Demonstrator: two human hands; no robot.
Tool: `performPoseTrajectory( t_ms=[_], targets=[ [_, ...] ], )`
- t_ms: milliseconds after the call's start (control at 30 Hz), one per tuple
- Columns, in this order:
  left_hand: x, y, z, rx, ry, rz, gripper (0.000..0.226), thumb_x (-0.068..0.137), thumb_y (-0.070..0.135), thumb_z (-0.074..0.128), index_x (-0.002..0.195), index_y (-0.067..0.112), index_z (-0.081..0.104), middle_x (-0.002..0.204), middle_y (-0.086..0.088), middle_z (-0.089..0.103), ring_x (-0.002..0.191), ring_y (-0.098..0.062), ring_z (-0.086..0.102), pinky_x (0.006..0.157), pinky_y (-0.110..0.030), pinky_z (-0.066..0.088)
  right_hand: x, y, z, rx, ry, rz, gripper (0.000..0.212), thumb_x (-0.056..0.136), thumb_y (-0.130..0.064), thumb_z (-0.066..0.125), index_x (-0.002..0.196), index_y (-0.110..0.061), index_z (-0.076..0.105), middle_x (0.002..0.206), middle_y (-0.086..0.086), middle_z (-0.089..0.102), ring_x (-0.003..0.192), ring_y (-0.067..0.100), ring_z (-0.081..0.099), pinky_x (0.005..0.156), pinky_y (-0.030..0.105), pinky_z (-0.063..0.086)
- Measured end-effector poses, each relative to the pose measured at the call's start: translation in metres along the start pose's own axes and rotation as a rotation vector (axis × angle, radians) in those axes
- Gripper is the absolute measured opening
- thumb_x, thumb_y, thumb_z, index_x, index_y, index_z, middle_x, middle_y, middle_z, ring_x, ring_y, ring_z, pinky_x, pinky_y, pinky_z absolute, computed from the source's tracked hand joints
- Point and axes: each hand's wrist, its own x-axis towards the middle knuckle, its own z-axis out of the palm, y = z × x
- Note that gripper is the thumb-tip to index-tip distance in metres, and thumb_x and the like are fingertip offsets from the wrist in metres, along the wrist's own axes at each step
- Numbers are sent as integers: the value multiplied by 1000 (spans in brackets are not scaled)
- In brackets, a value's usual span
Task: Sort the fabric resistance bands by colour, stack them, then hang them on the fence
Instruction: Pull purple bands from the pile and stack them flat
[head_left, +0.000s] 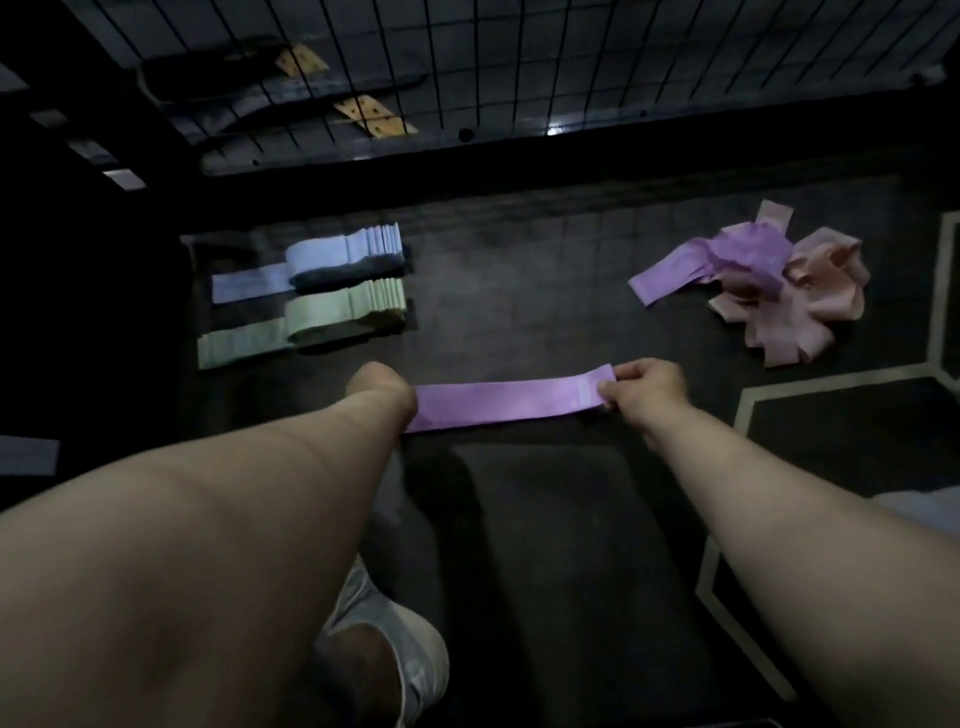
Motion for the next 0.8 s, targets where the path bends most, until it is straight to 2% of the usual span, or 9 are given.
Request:
performPoseTrajectory(
  t_ms=[67,133,233,267,433,567,667,733,800],
  targets=[
    [9,-7,8,-26,87,-65,28,93,0,52,117,-8,63,120,-21,65,110,-37,64,89,-38,54,10,4,8,-2,3,-11,18,84,3,71,100,-3,66,91,13,66,80,23,62,76,33,54],
    [15,-10,15,-64,131,-126,27,94,1,51,116,-9,63,121,-22,65,111,-37,63,90,-37,52,18,7,15,-11,-12,-20,15,84,3,70,93,-8,64,92,12,66,83,23,62,83,36,54],
    [22,-17,21,-116,198,-194,35,100,3,35,125,-11,56,131,-23,57,120,-36,55,99,-38,41,27,13,21,-39,-19,-13,16,85,1,71,84,-13,62,90,12,68,79,23,63,82,39,56],
    [26,-21,23,-125,244,-205,35,100,3,34,125,-11,56,132,-23,56,121,-35,54,100,-36,40,31,15,22,-51,-15,-9,15,84,0,71,83,-13,63,89,12,69,78,23,64,82,40,57],
    [32,-23,29,-168,193,-122,27,98,5,43,119,-1,59,126,-22,59,116,-35,56,98,-32,41,41,20,27,-153,-13,-15,17,82,-3,71,75,-17,63,84,14,72,77,28,69,79,41,60],
    [32,-23,38,-66,155,-3,25,94,9,47,116,4,57,126,-22,57,116,-36,55,98,-35,41,47,24,28,-279,-24,-56,11,83,-11,72,85,-18,64,88,8,73,84,24,69,81,31,55],
    [35,-23,40,-15,152,34,23,95,12,47,115,7,55,127,-21,53,116,-37,54,99,-37,40,53,29,26,-357,-11,-91,11,83,-15,72,90,-17,64,91,7,71,87,22,66,78,25,48],
    [36,-23,41,93,172,24,28,95,15,47,122,7,52,132,-20,46,121,-39,50,104,-41,38,55,30,23,-443,-13,-102,17,84,-23,73,97,-17,62,98,6,68,91,21,63,78,27,46],
    [32,-24,40,326,248,53,37,93,22,53,127,9,49,137,-18,40,126,-38,42,107,-42,33,54,31,20,-620,16,-176,35,83,-31,73,111,-18,58,113,6,60,104,24,59,85,34,50]
  ],
)
